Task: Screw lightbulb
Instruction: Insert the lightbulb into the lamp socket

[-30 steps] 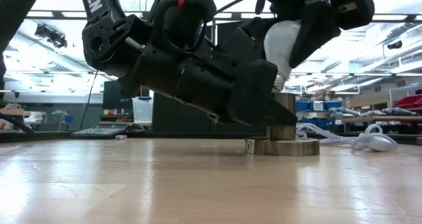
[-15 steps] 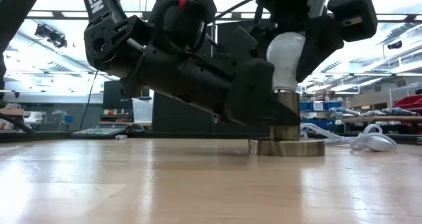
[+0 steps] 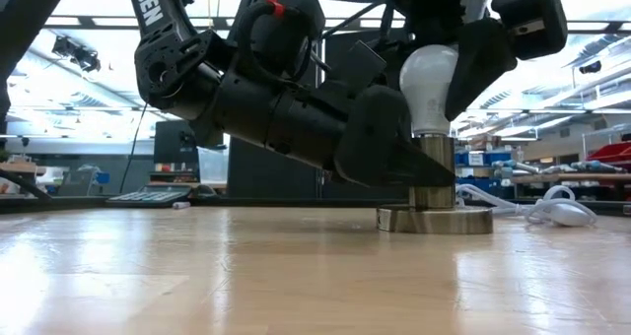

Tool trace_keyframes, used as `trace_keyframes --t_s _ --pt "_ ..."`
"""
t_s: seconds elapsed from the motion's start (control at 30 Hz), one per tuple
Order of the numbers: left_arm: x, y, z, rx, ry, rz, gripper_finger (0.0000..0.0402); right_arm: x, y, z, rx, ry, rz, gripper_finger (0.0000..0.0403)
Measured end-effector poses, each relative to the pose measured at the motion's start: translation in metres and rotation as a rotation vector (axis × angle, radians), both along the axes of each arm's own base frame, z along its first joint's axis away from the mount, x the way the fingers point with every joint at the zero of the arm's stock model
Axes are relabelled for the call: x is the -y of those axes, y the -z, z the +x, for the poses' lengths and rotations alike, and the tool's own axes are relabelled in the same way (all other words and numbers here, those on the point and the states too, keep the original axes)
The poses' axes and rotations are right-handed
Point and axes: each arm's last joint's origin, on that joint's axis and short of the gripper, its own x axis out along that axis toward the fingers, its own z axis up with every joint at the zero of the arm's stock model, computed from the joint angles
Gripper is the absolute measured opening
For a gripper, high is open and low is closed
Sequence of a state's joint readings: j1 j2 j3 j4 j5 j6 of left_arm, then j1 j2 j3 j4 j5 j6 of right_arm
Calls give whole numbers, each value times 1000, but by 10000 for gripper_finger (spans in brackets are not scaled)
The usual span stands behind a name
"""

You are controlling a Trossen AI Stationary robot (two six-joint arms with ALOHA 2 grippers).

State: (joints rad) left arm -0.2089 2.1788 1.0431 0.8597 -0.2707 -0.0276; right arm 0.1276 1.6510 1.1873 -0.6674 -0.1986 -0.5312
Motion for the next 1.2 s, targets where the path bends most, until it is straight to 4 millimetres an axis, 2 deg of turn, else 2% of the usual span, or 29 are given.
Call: trace_keyframes --t_s 0.33,0.57,0.93,1.2 --pt "-1 -1 0 12 -29 -29 189 3 0 1 -43 223 42 266" --pt "-1 -1 0 16 -55 -63 189 -2 1 -1 -53 345 14 266" --pt "-1 -1 0 32 -118 -121 188 -2 1 -2 -114 663 126 266" --pt "-1 -1 0 36 -129 -144 188 -10 1 -4 -121 913 160 266"
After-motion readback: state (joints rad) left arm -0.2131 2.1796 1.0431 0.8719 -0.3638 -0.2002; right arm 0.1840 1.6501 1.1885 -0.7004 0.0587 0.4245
